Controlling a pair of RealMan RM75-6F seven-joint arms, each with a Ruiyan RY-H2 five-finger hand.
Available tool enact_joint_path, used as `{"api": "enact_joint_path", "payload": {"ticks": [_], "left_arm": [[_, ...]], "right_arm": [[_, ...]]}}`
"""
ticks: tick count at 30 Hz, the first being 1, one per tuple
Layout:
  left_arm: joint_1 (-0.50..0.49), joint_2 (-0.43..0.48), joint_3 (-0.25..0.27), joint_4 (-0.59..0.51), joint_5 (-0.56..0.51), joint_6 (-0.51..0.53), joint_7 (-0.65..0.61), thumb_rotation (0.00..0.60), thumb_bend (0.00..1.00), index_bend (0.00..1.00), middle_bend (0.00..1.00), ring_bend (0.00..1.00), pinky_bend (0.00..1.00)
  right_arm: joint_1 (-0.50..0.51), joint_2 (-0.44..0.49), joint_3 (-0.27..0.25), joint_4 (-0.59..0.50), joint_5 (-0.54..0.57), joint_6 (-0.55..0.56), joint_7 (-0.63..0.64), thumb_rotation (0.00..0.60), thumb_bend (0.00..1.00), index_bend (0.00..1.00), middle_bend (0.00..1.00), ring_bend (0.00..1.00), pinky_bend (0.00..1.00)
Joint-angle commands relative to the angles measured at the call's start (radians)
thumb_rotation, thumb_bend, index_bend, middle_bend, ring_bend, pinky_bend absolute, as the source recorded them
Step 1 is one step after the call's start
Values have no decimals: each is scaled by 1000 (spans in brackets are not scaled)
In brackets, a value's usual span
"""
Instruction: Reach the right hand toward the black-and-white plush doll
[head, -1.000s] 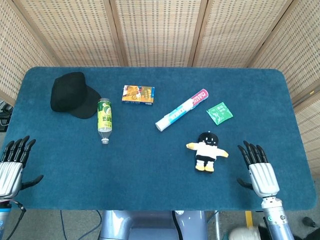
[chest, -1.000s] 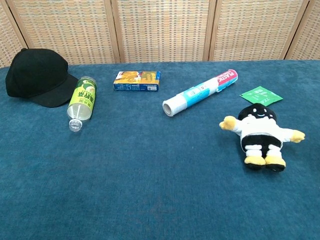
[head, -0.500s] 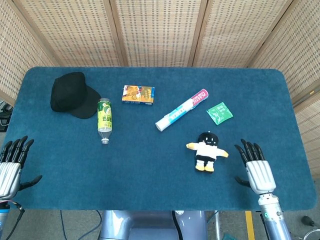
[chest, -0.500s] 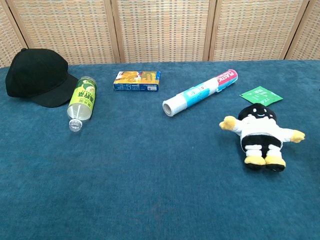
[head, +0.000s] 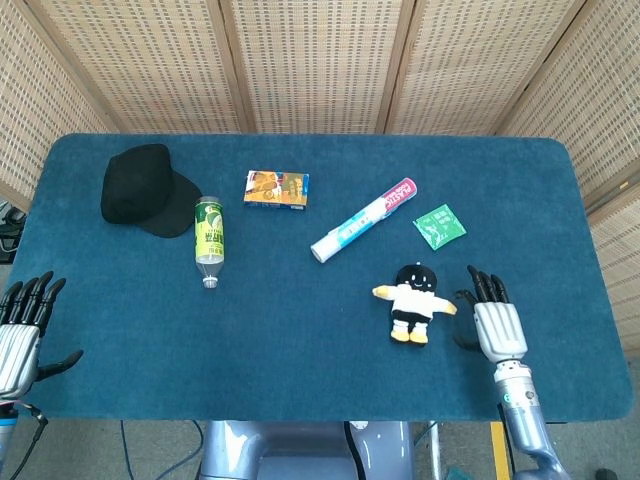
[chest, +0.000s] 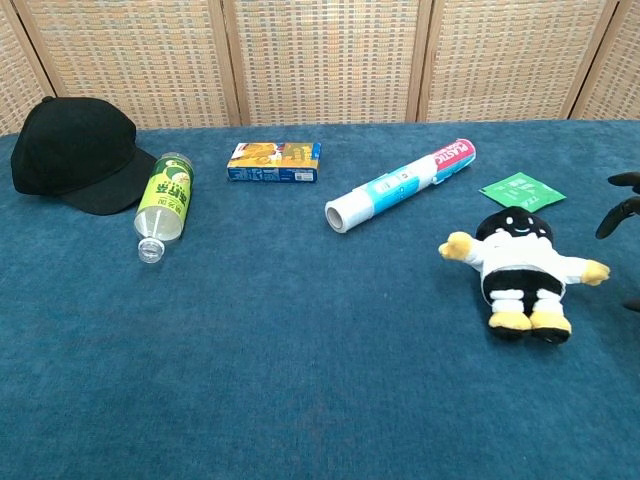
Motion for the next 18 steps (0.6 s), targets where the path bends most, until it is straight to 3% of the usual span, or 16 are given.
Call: {"api": "enact_joint_path", "payload": {"ticks": [1, 18], "left_arm": [[0, 0, 0, 0, 1, 1, -2, 600, 67, 0, 0, 0, 0], [1, -3, -1, 4, 4, 4, -3, 600, 67, 0, 0, 0, 0]], "right_arm": [[19, -37, 14, 53, 28, -25, 9, 600, 337, 379, 57, 0, 111], [66, -108, 42, 165, 70, -69, 44, 600, 382, 427, 98, 0, 145]]}}
